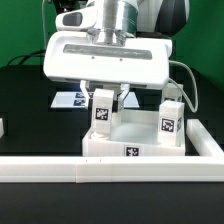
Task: Assemble square table
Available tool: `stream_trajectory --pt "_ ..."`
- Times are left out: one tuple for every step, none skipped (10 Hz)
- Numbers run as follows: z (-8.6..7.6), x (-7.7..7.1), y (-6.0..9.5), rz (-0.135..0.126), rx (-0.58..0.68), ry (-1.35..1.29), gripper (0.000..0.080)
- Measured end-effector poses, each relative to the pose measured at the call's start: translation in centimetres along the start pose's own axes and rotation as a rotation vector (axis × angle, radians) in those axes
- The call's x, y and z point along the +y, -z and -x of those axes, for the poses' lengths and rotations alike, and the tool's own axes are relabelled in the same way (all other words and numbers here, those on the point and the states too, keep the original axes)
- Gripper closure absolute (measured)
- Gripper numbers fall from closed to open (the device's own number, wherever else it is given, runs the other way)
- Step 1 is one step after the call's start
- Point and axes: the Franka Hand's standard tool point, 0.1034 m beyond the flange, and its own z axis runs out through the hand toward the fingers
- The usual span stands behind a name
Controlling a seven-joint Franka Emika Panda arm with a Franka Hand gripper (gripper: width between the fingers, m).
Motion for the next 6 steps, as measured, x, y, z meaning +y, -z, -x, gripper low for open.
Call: stream_trajectory --pt "0.18 -0.07 -0.20 0.002 0.005 0.003 0.0511" --pt "0.15 -0.14 -0.23 0.002 0.007 0.004 0.0511" --pt "0.11 -0.19 -0.26 0.002 0.008 0.004 0.0511" --pt "0.09 -0.28 -0.26 0.000 0.006 0.005 0.0511" --pt "0.22 -0.26 -0.35 -0.001 -0.005 0.004 0.0511" --pt "0.36 -0.28 -0.41 -0.002 -0.012 0.004 0.0404"
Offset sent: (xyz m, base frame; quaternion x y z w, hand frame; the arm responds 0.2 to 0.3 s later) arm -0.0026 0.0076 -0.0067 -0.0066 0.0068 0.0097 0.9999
